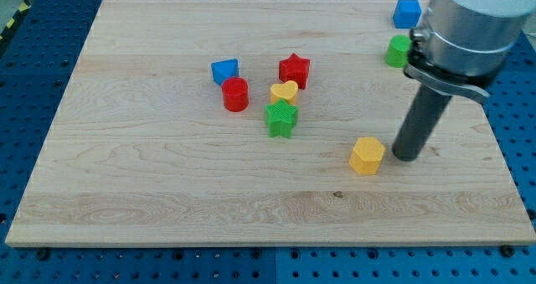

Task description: Push the yellow hexagon below the green star

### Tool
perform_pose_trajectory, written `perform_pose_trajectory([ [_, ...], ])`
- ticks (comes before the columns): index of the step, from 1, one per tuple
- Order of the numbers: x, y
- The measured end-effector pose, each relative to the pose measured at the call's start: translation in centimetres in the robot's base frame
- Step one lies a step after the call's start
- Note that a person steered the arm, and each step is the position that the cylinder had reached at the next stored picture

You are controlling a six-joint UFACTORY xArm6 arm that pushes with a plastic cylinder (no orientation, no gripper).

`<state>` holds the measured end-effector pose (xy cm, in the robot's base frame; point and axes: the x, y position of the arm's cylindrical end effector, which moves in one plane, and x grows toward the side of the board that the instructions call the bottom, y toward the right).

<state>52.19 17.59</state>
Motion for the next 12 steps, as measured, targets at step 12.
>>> perform_pose_trajectory([
  [12, -0.1, -8.1],
])
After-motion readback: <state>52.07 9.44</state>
